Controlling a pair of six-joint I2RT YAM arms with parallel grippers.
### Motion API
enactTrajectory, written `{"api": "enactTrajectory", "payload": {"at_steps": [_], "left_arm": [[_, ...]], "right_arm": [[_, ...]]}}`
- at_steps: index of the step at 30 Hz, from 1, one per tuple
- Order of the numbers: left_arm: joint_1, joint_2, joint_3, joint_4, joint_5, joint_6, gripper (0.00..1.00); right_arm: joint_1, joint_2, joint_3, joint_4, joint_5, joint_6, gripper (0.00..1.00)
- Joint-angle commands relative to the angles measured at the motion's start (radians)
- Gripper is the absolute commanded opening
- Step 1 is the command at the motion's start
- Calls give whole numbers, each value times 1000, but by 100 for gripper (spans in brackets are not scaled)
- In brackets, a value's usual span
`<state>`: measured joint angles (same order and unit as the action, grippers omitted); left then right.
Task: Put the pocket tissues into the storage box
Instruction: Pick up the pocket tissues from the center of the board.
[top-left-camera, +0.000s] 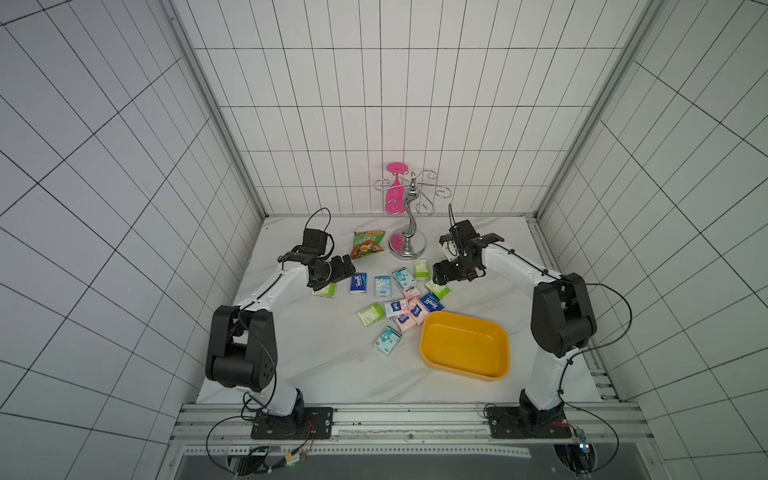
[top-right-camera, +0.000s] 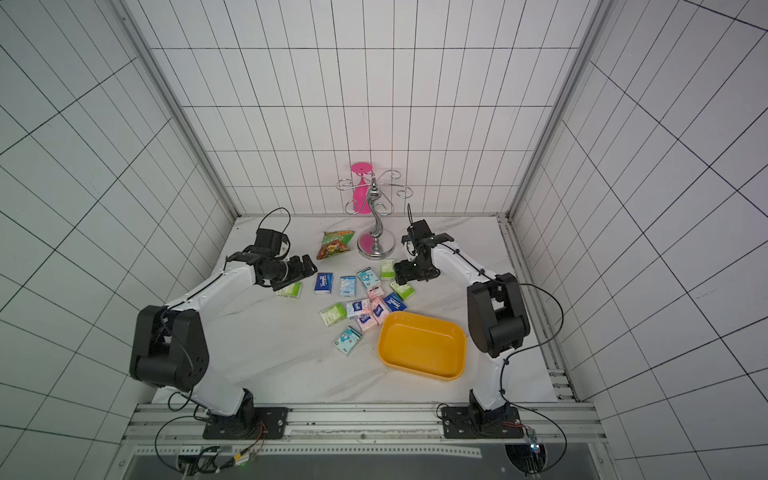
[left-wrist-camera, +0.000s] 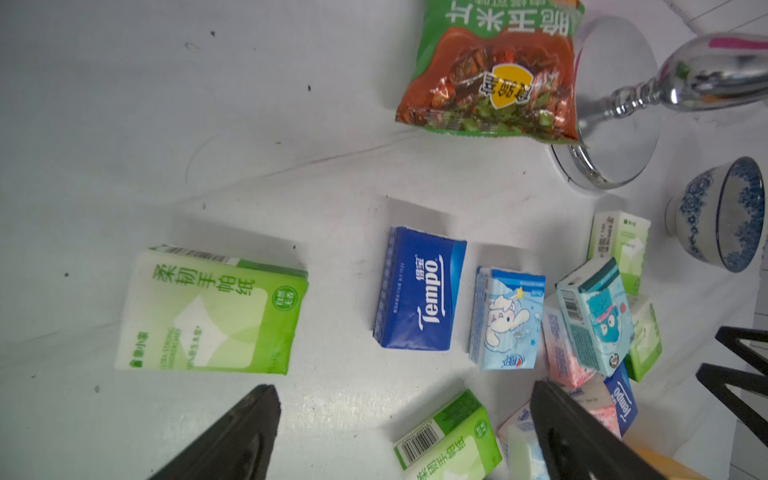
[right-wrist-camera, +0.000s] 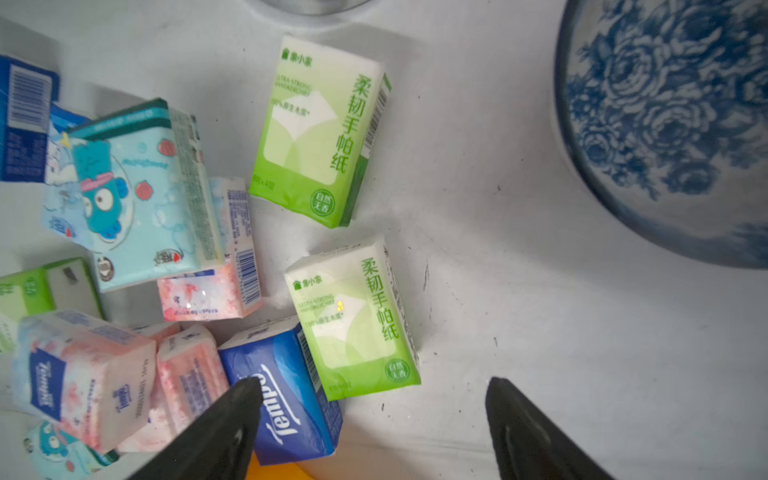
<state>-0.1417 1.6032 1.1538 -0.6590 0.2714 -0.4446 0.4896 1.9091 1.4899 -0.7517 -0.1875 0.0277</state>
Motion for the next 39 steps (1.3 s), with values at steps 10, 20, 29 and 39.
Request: {"api": "enactTrajectory", "payload": {"at_steps": [10, 20, 29, 39], "left_arm": [[4, -59, -2, -47, 102, 3, 98], [4, -47, 3, -44, 111, -14, 97], [4, -38, -7, -46, 99, -16, 97], [4, -39, -30, -34, 120, -35, 97]], "right_arm": [[59, 135, 117, -35, 110, -106, 93], [77, 184, 120, -11, 145, -146, 88], [77, 217, 118, -8, 175, -131, 74], [77, 156, 91, 13, 160, -39, 46]]}}
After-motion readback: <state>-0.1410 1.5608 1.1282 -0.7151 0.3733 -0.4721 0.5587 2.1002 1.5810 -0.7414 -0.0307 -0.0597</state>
